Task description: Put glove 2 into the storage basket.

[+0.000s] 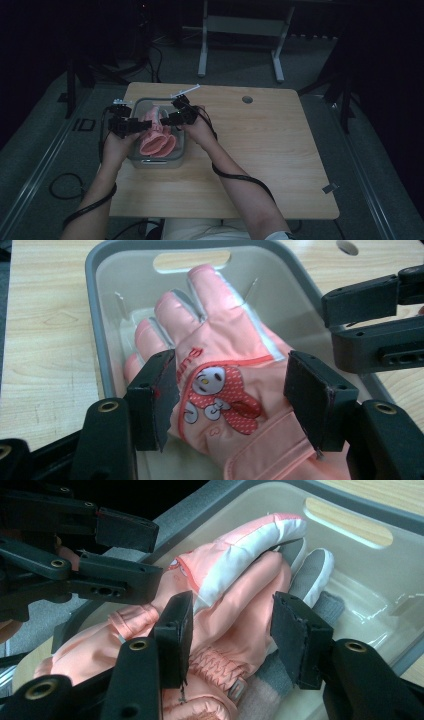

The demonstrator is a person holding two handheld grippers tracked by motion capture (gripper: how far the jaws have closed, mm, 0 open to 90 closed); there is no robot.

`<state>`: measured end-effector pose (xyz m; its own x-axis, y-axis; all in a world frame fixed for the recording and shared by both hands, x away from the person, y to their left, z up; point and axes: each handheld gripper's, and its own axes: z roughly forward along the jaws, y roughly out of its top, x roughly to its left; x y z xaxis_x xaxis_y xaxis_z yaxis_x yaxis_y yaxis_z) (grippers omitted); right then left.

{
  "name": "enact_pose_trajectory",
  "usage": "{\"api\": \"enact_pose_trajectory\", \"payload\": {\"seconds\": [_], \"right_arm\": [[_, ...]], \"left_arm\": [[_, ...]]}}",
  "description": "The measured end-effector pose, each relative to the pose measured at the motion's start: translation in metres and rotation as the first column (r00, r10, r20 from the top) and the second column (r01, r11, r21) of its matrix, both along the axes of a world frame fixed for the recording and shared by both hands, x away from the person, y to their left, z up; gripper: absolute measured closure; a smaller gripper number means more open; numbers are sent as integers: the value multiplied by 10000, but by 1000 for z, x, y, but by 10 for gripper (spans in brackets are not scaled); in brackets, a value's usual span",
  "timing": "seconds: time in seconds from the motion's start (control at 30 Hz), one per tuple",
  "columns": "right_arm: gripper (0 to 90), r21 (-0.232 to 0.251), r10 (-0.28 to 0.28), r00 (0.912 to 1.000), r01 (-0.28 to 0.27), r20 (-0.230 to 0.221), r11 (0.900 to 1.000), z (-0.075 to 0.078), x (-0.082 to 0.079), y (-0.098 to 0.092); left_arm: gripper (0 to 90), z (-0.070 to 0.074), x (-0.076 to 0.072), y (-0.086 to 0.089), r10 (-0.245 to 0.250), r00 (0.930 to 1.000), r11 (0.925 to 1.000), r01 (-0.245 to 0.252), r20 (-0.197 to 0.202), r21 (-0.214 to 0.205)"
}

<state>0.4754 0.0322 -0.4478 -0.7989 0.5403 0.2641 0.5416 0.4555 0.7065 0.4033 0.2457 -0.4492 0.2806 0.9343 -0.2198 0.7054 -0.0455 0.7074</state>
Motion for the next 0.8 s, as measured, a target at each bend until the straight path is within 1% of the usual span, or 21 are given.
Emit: {"api": "enact_pose_trajectory", "payload": {"seconds": [0.07,0.17,0.23,0.27,0.3,0.33,0.4,0.43,0.5,0.53,0.57,0.63,0.67,0.7,0.77,0.8], "right_arm": [[514,58,21,10000,-21,17,10000,2,0,-1],[505,179,25,10000,-26,78,9998,5,-2,-4],[472,257,58,9999,-61,93,9997,7,-3,-6],[472,257,58,9999,-61,93,9997,7,-3,-6],[463,277,54,9999,-58,131,9996,8,-3,-7],[421,286,162,9997,-167,187,9995,11,-5,-11],[384,260,197,9992,-207,359,9994,13,-6,-15],[376,256,186,9992,-195,358,9995,13,-6,-17],[330,321,240,9990,-252,370,9992,14,-6,-21],[309,349,301,9989,-314,355,9989,14,-7,-22],[296,378,382,9986,-396,362,9985,13,-7,-24],[263,445,539,9979,-555,354,9975,12,-8,-27],[244,505,647,9972,-665,378,9965,12,-8,-29],[229,530,664,9970,-684,397,9962,11,-9,-30],[227,612,576,9971,-607,506,9963,10,-10,-32],[216,517,574,9964,-607,630,9968,10,-11,-34]], "left_arm": [[380,3,-2,-1,-74,9999,9999,75,119,-82],[372,8,-4,-5,-250,9994,9997,251,252,-59],[371,11,-7,-8,-341,9989,9994,344,321,-87],[367,11,-7,-8,-341,9989,9994,344,321,-87],[367,14,-13,-12,-494,9973,9987,502,543,-133],[300,15,-15,-14,-651,9959,9978,659,632,-109],[233,17,-19,-19,-813,9939,9967,807,747,115],[213,18,-21,-22,-842,9932,9963,825,805,246],[138,20,-24,-28,-952,9911,9940,896,929,630],[134,21,-27,-31,-995,9895,9929,919,1049,751],[113,21,-28,-32,-1035,9872,9925,945,1217,775],[8,23,-32,-37,-1165,9848,9900,1048,1287,946],[2,23,-34,-40,-1192,9825,9889,1046,1432,1055],[2,24,-35,-42,-1270,9806,9871,1101,1493,1162],[2,24,-38,-46,-1391,9774,9853,1204,1594,1215],[2,24,-39,-47,-1476,9759,9844,1292,1606,1196]]}}
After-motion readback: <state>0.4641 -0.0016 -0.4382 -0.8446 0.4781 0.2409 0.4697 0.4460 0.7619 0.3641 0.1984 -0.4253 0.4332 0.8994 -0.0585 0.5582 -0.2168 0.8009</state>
